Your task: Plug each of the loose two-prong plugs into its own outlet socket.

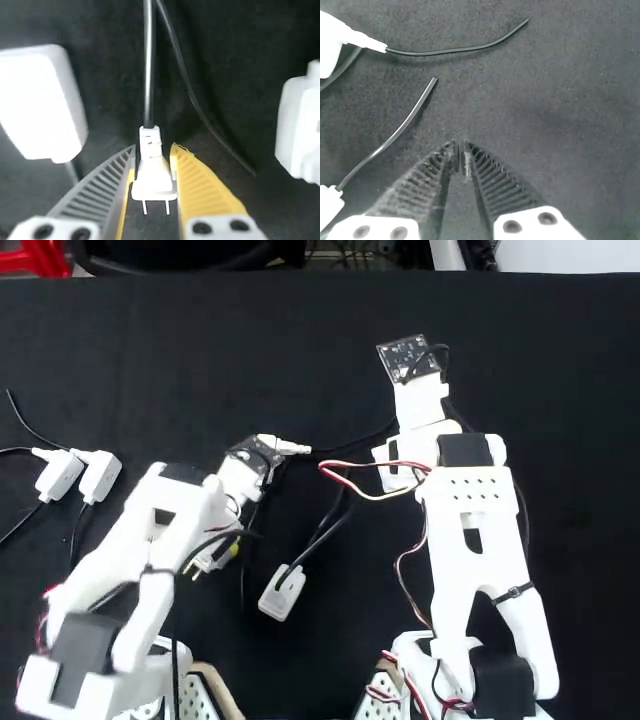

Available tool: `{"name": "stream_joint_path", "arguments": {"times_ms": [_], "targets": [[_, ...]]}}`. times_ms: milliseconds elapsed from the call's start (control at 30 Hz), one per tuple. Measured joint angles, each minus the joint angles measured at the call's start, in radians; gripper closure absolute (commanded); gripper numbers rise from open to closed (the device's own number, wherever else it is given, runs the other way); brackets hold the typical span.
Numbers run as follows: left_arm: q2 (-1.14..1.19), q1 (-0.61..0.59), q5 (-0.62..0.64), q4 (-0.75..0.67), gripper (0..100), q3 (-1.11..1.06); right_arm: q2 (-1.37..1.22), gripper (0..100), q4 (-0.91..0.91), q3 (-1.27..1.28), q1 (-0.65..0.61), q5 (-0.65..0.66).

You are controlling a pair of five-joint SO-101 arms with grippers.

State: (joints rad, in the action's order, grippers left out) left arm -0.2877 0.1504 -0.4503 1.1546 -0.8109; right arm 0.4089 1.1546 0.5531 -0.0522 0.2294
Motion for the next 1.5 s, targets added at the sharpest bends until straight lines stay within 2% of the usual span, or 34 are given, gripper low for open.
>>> {"name": "stream_joint_path", "arguments": {"times_ms": [133, 267, 467, 533, 667, 800, 867, 933, 1067, 1333, 1400, 1500], "targets": [[-0.23, 0.002, 0.009, 0.058, 97, 0.0, 0.0, 98.5, 0.0, 0.0, 0.0, 0.0], [-0.519, -0.005, 0.075, 0.12, 97, -0.002, 0.0, 98.5, 0.0, 0.0, 0.0, 0.0], [-0.944, -0.006, 0.192, 0.138, 97, -0.058, 0.0, 98.5, 0.0, 0.0, 0.0, 0.0], [-1.036, -0.017, 0.189, 0.157, 97, -0.091, 0.0, 98.5, 0.0, 0.0, 0.0, 0.0], [-1.08, -0.114, 0.072, 0.229, 97, -0.13, 0.0, 98.4, 0.0, 0.0, 0.0, 0.0], [-1.011, -0.276, -0.117, 0.255, 94, -0.203, 0.0, 98.4, 0.0, 0.0, -0.006, 0.0], [-0.942, -0.31, -0.213, 0.256, 88, -0.244, 0.0, 98.4, 0.0, 0.0, -0.008, 0.0], [-0.853, -0.315, -0.256, 0.252, 83, -0.269, 0.0, 98.4, 0.0, 0.0, -0.006, 0.0], [-0.644, -0.322, -0.265, 0.181, 79, -0.269, 0.0, 98.4, 0.0, 0.0, -0.008, 0.0], [-0.178, -0.359, -0.216, -0.098, 80, -0.265, 0.0, 98.4, 0.0, 0.0, -0.006, 0.0], [-0.087, -0.364, -0.212, -0.112, 82, -0.241, 0.0, 98.4, 0.0, 0.0, -0.006, 0.0], [-0.015, -0.367, -0.192, -0.104, 92, -0.196, 0.0, 98.4, 0.0, 0.0, -0.006, 0.0]]}}
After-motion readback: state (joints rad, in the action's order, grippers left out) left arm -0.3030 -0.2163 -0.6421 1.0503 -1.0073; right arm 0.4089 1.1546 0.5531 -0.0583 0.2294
